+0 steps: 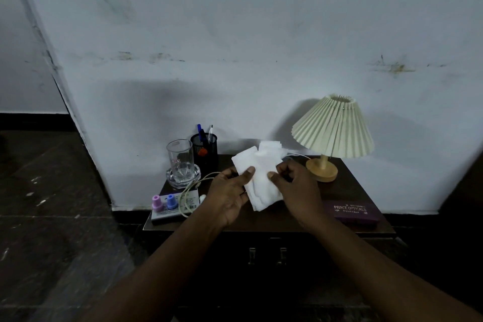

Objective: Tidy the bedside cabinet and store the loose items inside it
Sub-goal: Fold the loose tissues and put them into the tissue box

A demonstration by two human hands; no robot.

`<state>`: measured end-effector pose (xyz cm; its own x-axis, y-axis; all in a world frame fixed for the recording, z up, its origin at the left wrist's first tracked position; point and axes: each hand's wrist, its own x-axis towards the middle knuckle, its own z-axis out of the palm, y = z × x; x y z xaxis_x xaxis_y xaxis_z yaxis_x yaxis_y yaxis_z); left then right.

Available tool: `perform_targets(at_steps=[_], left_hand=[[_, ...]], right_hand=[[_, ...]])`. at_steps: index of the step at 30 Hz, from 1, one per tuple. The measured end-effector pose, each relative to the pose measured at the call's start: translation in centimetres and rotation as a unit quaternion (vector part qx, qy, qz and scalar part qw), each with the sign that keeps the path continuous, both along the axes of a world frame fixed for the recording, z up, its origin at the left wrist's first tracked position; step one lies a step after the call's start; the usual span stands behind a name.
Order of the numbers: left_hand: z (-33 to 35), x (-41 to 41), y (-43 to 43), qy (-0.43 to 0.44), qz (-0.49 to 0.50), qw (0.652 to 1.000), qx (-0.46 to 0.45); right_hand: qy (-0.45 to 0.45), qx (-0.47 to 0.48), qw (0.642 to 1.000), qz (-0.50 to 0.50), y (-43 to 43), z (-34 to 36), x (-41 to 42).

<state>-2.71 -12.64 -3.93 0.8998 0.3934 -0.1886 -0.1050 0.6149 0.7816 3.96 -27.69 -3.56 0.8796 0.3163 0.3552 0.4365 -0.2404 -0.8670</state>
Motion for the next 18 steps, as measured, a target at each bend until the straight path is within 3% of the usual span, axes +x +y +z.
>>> perform_targets(at_steps=[4, 7, 10, 13, 16, 18], left_hand=[[0.2, 0.2, 1.3, 0.001, 0.081, 0.997, -0.016], [0.7, 0.3, 2.5, 0.097, 0.144, 0.98, 0.101], [0.8, 0.3, 2.5, 0.103, 0.162, 0.947, 0.258], [0.5, 0.4, 1.4, 0.034, 0.193, 0.878, 0.436], [0.0, 1.5, 1.2, 0.031, 0.195, 0.844, 0.499], [-0.9, 2.2, 1.3, 0.058, 0.196, 0.843, 0.498]], right_hand=[[0.141, 0.142, 0.98, 0.019, -1.4, 1.0, 1.5], [0.232, 0.198, 0.95, 0.062, -2.5, 1.8, 2.4], [0.259, 0.176, 0.943, 0.109, -3.1, 2.3, 2.9], [0.267, 0.158, 0.941, 0.135, -3.0, 2.4, 2.9], [0.264, 0.135, 0.947, 0.125, -2.5, 1.9, 3.2], [0.268, 0.114, 0.951, 0.105, -2.1, 1.0, 3.2]])
